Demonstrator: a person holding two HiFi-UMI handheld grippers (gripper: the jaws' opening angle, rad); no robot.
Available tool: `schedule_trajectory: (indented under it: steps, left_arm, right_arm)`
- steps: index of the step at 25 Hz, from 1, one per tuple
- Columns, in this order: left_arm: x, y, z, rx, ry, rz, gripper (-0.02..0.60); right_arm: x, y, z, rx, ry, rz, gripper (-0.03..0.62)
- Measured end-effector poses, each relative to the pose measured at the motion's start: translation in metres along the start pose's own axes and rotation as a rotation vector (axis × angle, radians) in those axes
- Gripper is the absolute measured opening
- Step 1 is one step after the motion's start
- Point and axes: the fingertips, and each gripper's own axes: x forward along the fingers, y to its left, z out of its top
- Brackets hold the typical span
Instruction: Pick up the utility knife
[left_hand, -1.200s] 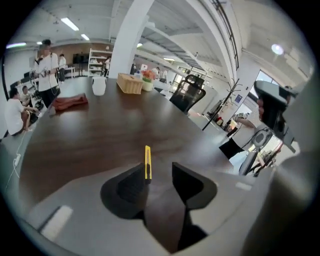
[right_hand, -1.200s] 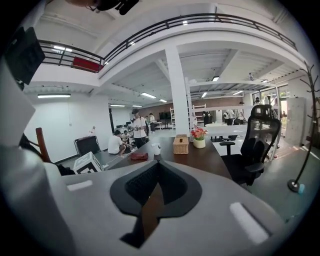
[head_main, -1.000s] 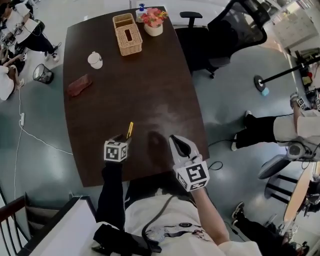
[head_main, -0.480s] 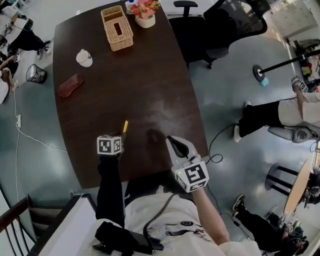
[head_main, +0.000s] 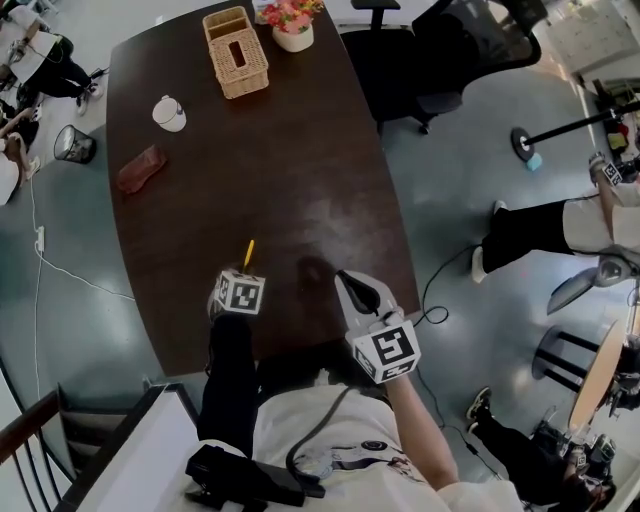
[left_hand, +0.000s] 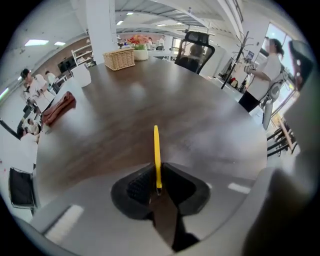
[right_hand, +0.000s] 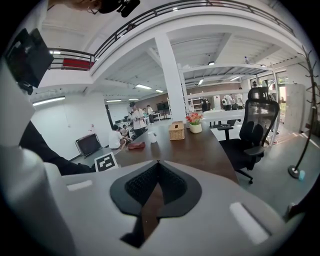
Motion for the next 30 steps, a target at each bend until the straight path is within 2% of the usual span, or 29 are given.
schedule_trajectory:
  steps: [2, 4, 8, 10, 12, 15, 18, 20, 22, 26, 30]
  left_arm:
    - [-0.001, -0.002, 0.001, -0.010, -0.022, -0.017, 0.046]
    - [-0.012, -0.006, 0.012, -0.100, -0.110, -0.101, 0.046]
    - [-0.072, -0.011, 0.059, -0.403, -0.430, -0.340, 0.046]
    - [-0.118, -0.006, 0.081, -0.449, -0.593, -0.378, 0.046]
    - [-0.167, 0.002, 0.098, -0.420, -0.730, -0.333, 0.046]
    - [-0.240, 0.016, 0.116, -0.292, -0.903, -0.153, 0.046]
    - [-0.300, 0.023, 0.121, -0.160, -1.015, 0.026, 0.046]
    - [-0.326, 0.026, 0.115, -0.117, -1.060, 0.103, 0.046]
    - [-0.345, 0.029, 0.102, -0.100, -1.085, 0.149, 0.046]
    - [-0.364, 0.034, 0.071, -0.113, -1.103, 0.203, 0.046]
    - [-0.365, 0.025, 0.029, -0.138, -1.116, 0.238, 0.046]
  right_arm:
    - [-0.001, -0.001, 0.000, 0.001, 0.002, -0.004, 0.002]
    - [-0.003, -0.002, 0.000, 0.004, -0.005, -0.005, 0.002]
    - [-0.005, -0.011, 0.014, 0.014, -0.061, -0.035, 0.002]
    - [-0.006, -0.015, 0.032, 0.009, -0.112, -0.055, 0.002]
    - [-0.005, -0.015, 0.051, -0.003, -0.166, -0.064, 0.002]
    - [0.002, -0.005, 0.077, -0.033, -0.227, -0.057, 0.002]
    - [0.006, 0.014, 0.098, -0.061, -0.276, -0.032, 0.002]
    - [0.007, 0.031, 0.107, -0.076, -0.297, -0.022, 0.002]
    - [0.006, 0.051, 0.111, -0.090, -0.306, -0.019, 0.002]
    - [-0.001, 0.086, 0.110, -0.124, -0.308, 0.008, 0.002]
    - [-0.018, 0.112, 0.083, -0.159, -0.310, 0.038, 0.002]
